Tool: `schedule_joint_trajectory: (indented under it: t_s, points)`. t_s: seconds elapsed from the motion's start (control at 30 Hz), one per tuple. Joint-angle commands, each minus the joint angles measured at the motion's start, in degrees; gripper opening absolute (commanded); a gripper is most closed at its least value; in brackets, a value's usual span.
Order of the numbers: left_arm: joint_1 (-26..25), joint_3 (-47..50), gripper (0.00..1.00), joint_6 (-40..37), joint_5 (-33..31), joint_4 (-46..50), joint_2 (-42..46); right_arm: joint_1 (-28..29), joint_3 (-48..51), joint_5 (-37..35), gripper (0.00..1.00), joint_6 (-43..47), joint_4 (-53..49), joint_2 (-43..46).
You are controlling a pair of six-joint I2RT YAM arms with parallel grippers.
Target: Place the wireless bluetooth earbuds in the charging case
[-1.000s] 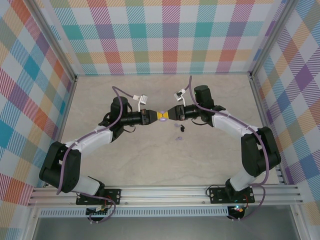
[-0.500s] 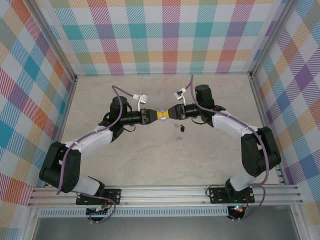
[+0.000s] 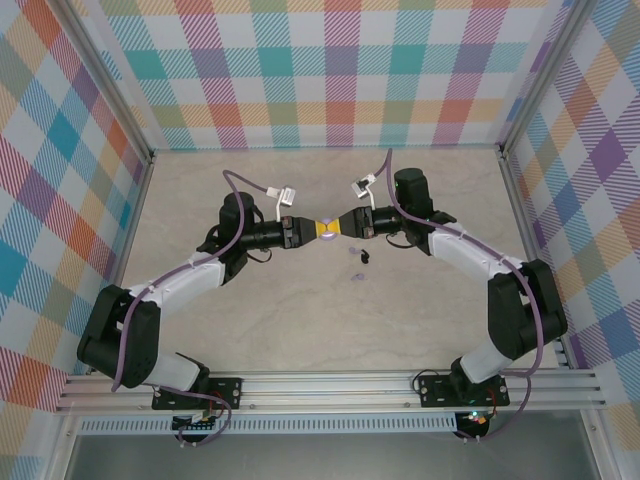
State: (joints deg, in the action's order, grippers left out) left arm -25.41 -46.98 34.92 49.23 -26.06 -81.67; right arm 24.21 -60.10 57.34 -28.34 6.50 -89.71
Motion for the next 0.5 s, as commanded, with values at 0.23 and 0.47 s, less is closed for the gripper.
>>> schedule_joint_trajectory:
  t_s: [0.23,0.47]
  points:
    - [-1.92,-0.28,0.36,-0.32,0.79,0.41,0.8,0.62,-0.72,0.76,0.18,-1.01,3.84,2.31]
    - [-2.39,-0.31,0.39,-0.12,1.23,0.06,0.85,0.52,-1.07,0.72,0.18,-1.07,3.74,1.94]
